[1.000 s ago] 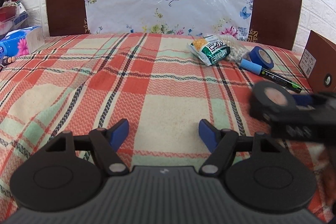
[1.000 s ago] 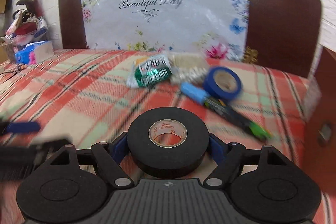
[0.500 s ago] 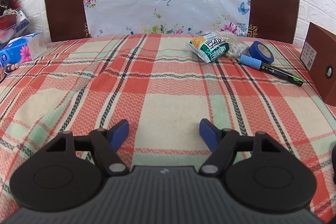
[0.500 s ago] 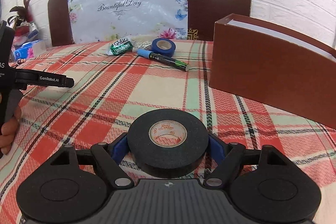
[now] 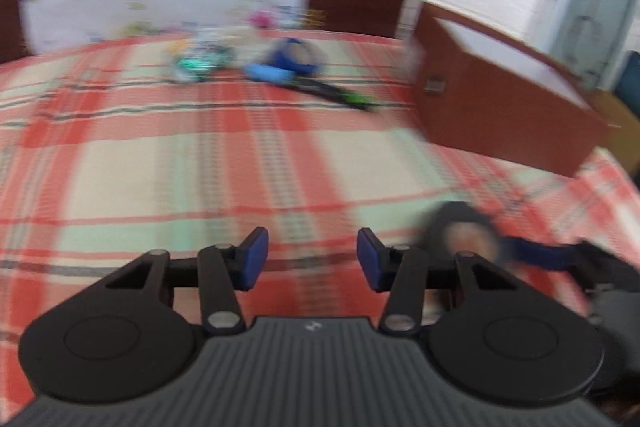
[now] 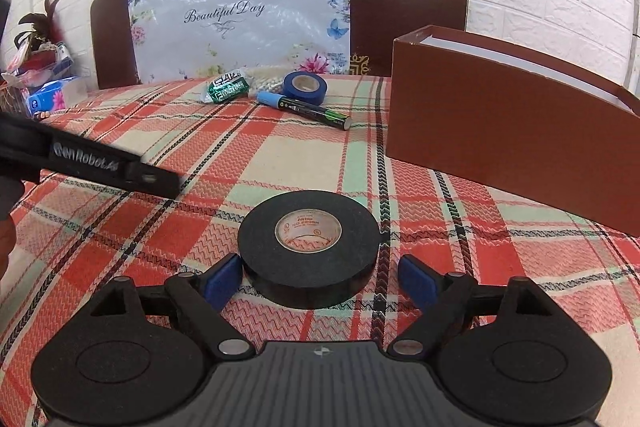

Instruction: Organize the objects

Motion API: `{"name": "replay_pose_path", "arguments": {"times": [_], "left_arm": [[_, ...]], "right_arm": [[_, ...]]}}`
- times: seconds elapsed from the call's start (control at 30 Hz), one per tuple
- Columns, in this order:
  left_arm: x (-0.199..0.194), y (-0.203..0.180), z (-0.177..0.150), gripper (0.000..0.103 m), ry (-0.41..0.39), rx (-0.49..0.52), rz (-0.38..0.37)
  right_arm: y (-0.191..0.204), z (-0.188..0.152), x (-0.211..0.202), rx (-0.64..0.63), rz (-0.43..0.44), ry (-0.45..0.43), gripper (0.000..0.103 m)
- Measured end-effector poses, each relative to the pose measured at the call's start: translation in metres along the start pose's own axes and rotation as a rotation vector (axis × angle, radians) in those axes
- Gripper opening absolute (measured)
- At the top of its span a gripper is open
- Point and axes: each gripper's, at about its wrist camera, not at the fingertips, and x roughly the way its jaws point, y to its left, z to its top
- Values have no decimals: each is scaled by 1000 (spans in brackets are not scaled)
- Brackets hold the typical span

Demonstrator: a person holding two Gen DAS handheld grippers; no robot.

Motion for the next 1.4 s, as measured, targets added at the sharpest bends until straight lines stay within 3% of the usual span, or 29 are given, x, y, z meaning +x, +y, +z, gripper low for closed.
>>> {"name": "replay_pose_path", "arguments": {"times": [0.13,0.27,0.37,0.5,0.73,0.9,1.13,1.27,1.33,1.4], "left_arm": [[13,-39,14,51,67,37,-114],[41,-53,10,49,180,47,-108],[45,-53,6,39,172,54,-103],[42,-48,11,34,179,26,-107],[17,-86,57,33,54,101,-164],[24,-128,102,33,-46,166,-202],[66,-184,145,33,-77,227,-255],[102,-210,150,37,-41,229,-276],[117,-215,145,40,-21,240,-235],[123,-213,137,40,-17,249,-224]], "right_arm": [[0,-1,-1,-5,4,-5,84],[-1,-1,2,-15,15,-4,83],[1,-2,1,-39,24,-15,74],[1,-2,-5,-46,12,-41,73],[-23,17,-37,-33,-116,-254,73],[-63,48,-38,-21,-210,-366,73],[-128,75,-23,14,-332,-409,73],[-163,77,5,29,-401,-318,74],[-173,72,5,74,-418,-350,89],[-178,65,3,99,-407,-380,89]]}}
